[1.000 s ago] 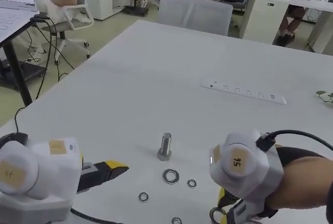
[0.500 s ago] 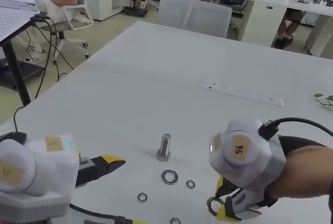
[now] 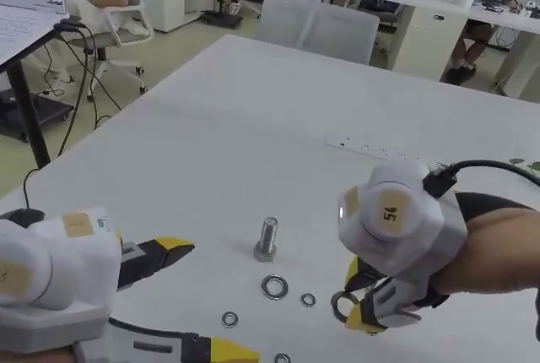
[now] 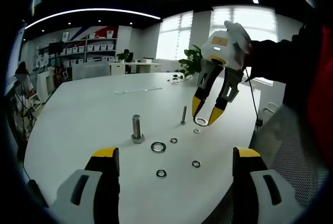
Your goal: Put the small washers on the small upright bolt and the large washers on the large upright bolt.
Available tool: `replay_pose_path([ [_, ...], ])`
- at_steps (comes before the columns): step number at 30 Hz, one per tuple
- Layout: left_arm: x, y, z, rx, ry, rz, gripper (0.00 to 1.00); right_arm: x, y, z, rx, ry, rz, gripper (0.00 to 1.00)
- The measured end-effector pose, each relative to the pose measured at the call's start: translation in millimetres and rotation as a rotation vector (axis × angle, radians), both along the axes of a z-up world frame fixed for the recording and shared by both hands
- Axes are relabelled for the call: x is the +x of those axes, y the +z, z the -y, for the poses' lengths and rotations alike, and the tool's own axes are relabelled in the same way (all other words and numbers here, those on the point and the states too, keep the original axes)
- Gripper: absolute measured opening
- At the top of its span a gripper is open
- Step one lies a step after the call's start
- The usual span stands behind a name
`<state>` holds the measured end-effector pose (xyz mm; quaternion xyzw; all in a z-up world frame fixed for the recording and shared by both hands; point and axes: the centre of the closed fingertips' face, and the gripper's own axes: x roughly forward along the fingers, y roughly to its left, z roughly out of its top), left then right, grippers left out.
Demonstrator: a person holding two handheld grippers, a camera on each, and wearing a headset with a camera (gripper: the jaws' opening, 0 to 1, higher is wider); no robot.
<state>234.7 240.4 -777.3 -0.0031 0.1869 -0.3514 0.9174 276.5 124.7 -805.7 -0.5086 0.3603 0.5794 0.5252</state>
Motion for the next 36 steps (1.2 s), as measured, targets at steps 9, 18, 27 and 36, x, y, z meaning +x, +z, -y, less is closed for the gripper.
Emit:
replay_pose_path([
  [9, 3.1, 2.6, -9.8, 0.001, 0.045, 0.021, 0.90, 10.2, 15.2, -11.9, 0.005, 0.025, 0.025, 0.23],
  [18, 5.0, 3.4, -16.1, -0.001, 0.070, 0.033, 0.90, 20.8, 27.4, -26.5, 0.008, 0.054, 0.047, 0.23],
  [27, 10.4, 4.2, -22.4, -0.004, 0.085, 0.037, 0.90, 37.8, 44.3, -46.8, 0.022, 0.090, 0.068, 0.23],
  [36, 14.7, 1.8, -24.4, -0.002, 0.084, 0.031, 0.89, 49.9, 51.2, -64.6, 0.030, 0.117, 0.071, 0.23],
])
